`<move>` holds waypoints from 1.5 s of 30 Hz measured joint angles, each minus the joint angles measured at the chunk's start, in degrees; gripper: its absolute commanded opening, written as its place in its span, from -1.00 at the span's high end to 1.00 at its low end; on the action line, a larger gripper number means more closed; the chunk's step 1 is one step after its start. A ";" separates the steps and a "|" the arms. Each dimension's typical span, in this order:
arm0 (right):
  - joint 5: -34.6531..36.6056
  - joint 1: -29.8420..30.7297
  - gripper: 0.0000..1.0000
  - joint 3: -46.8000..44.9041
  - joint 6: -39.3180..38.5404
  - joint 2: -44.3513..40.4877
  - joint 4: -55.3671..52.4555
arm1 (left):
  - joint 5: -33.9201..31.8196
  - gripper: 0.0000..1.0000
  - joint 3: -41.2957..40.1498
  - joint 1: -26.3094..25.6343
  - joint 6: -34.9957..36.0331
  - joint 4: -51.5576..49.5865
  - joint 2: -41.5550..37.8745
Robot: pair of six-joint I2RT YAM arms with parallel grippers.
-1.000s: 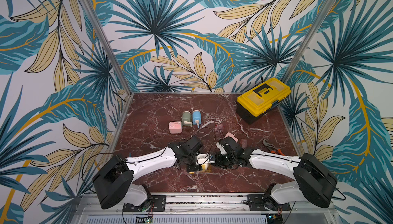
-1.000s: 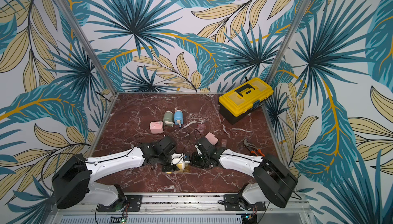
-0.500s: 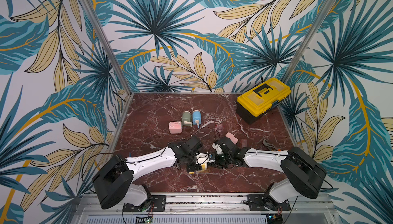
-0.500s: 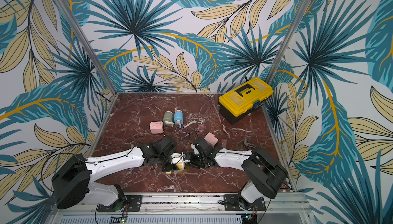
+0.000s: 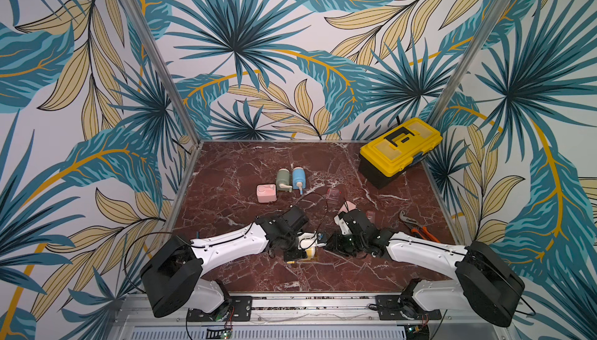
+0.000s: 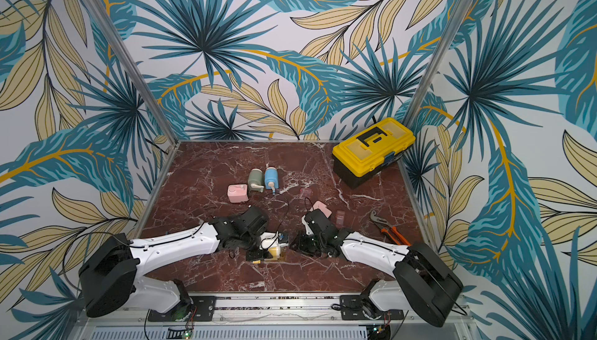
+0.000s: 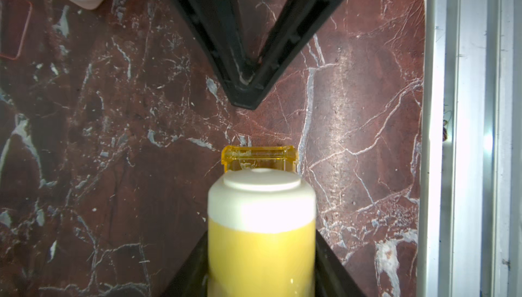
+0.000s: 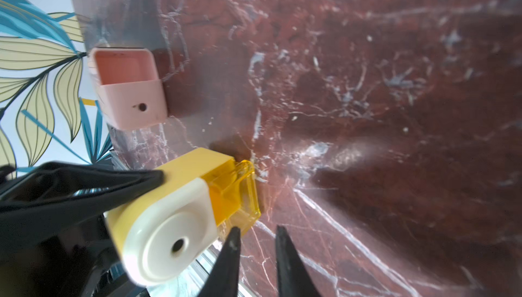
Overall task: Put the tray back into the pencil sharpener
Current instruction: Close the container of the pencil sharpener, then place the pencil sharpener at the center of the board.
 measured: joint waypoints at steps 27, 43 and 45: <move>-0.15 1.18 0.28 6.73 0.09 1.70 -2.56 | -3.39 0.80 0.87 0.15 -4.81 -1.07 -1.46; 25.92 1.09 0.22 9.77 1.88 -29.94 -28.20 | -20.81 1.00 14.19 1.81 -36.20 -2.23 -10.16; 27.69 1.09 0.23 12.09 1.55 -28.63 -30.25 | -24.50 1.00 19.52 2.21 -42.29 -2.78 -8.50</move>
